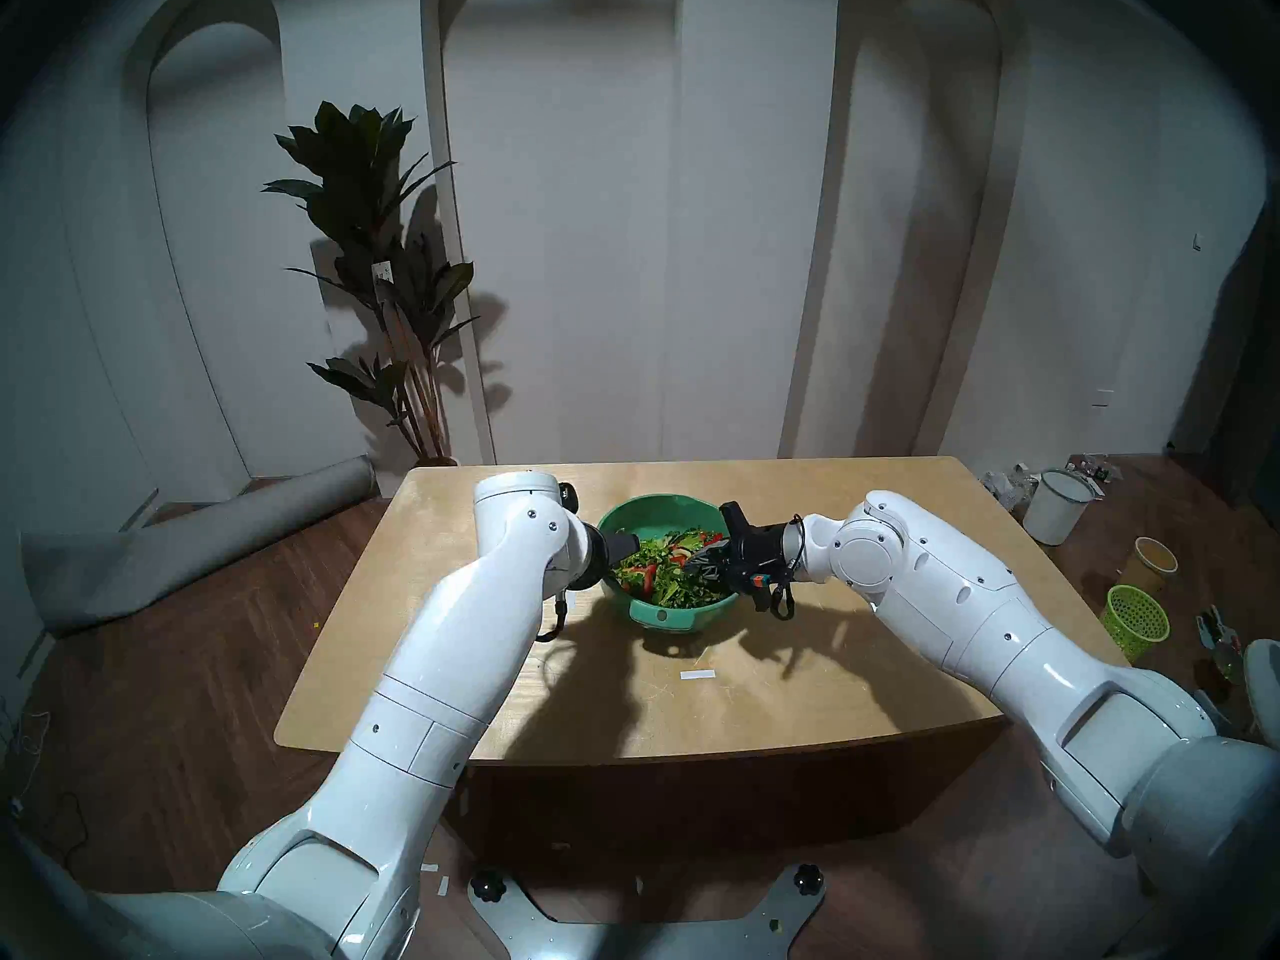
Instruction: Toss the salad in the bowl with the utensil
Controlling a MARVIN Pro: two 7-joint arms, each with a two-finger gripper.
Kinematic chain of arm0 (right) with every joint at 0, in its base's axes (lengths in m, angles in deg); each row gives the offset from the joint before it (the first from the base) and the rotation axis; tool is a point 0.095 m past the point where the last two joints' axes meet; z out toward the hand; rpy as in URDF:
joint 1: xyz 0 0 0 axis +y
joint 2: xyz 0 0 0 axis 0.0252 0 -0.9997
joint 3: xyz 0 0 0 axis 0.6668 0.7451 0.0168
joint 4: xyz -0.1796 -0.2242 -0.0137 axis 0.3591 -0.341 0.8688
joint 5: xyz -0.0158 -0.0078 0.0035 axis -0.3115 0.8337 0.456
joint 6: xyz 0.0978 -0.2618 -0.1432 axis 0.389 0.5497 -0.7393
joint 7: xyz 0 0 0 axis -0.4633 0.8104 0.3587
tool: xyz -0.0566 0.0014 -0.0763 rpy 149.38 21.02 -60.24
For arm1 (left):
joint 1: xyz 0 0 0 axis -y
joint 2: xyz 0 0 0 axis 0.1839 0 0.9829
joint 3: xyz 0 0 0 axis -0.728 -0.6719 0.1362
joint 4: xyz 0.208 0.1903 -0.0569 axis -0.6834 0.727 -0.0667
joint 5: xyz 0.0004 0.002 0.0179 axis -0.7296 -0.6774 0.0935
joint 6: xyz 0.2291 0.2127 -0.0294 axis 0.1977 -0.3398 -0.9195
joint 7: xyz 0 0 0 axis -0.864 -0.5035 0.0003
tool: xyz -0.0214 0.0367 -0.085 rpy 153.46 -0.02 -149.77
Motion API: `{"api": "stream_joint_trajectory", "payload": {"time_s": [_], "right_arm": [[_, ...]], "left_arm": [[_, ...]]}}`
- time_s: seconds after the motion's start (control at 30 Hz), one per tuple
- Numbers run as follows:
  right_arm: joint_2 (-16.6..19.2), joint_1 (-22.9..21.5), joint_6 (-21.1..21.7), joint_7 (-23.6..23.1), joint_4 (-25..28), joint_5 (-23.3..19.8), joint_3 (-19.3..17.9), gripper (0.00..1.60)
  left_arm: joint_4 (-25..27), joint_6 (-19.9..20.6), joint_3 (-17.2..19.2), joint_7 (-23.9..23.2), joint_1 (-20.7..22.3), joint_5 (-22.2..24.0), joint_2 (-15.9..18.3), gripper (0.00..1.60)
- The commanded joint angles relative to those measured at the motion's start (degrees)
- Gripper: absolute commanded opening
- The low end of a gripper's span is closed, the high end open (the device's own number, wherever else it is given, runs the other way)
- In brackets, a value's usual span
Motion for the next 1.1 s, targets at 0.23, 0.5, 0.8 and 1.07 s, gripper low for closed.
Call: {"api": "stream_joint_trajectory", "payload": {"time_s": [0.23, 0.5, 0.8, 1.07], "right_arm": [[-9.3, -3.2, 2.7, 7.6, -7.9, -1.4, -2.4, 0.0], [-11.9, -5.8, 2.6, 9.9, -12.3, -1.2, -2.5, 0.0], [-10.5, -2.8, -0.8, 8.4, -7.4, -5.8, -4.1, 0.0], [-7.2, 0.7, -1.5, 5.3, -1.8, -12.7, -7.1, 0.0]], "left_arm": [[1.6, -0.1, 0.3, 5.6, 1.5, -0.5, -0.3, 0.0], [1.5, -0.1, 0.5, 5.1, 1.4, -1.2, -0.4, 0.0], [1.5, -0.1, 0.4, 5.2, 1.4, -1.1, -0.4, 0.0], [1.6, -0.1, 0.3, 5.7, 1.5, -0.6, -0.3, 0.0]]}}
